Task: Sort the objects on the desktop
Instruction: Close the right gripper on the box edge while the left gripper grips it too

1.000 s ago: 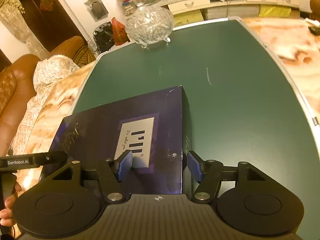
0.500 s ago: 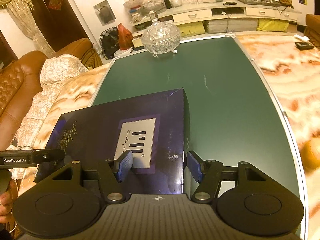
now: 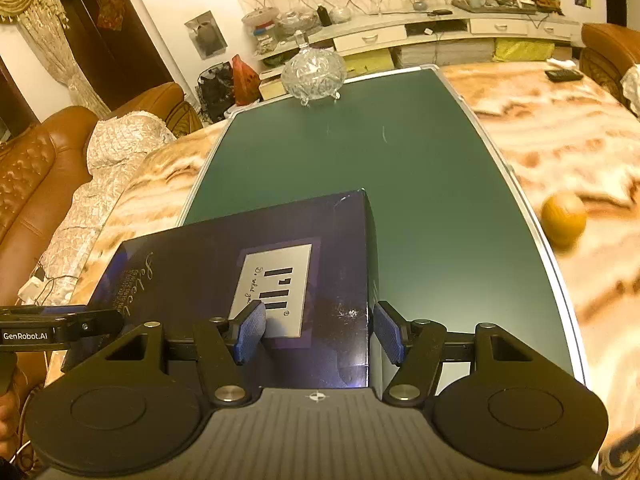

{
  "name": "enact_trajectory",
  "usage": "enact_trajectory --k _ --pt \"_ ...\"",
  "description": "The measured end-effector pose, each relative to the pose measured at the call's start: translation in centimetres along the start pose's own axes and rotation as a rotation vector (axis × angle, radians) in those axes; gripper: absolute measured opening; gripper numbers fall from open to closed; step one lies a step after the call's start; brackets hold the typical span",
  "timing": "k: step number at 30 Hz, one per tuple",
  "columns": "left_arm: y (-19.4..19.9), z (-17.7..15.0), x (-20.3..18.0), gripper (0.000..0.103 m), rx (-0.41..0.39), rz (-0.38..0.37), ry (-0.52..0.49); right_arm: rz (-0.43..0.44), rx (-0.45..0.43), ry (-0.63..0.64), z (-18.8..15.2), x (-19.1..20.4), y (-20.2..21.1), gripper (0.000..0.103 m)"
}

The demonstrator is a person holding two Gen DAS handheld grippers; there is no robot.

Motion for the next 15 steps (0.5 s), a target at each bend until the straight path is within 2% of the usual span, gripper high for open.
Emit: enact_trajectory --k 7,15 --pt "2.8 -2.9 -0.5 0.081 -0.008 0.015 -0.018 0.006 0.007 -0.010 -3.1 -0.1 2.7 0.065" --pt "3.4 -5.7 -0.3 0.081 0.008 0.029 -0.015 -0.005 0.016 0.002 -5.6 0.2 3.5 0.064"
Point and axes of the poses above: each gripper's, at about its wrist camera, not at the fingertips, and y roughly against the way its jaws point, x to its left, z to its top, the point moved 5 cm from there along -y, roughly the way its jaws point, and after that the axes turned 15 degrees about -x, right-handed, at the moved point
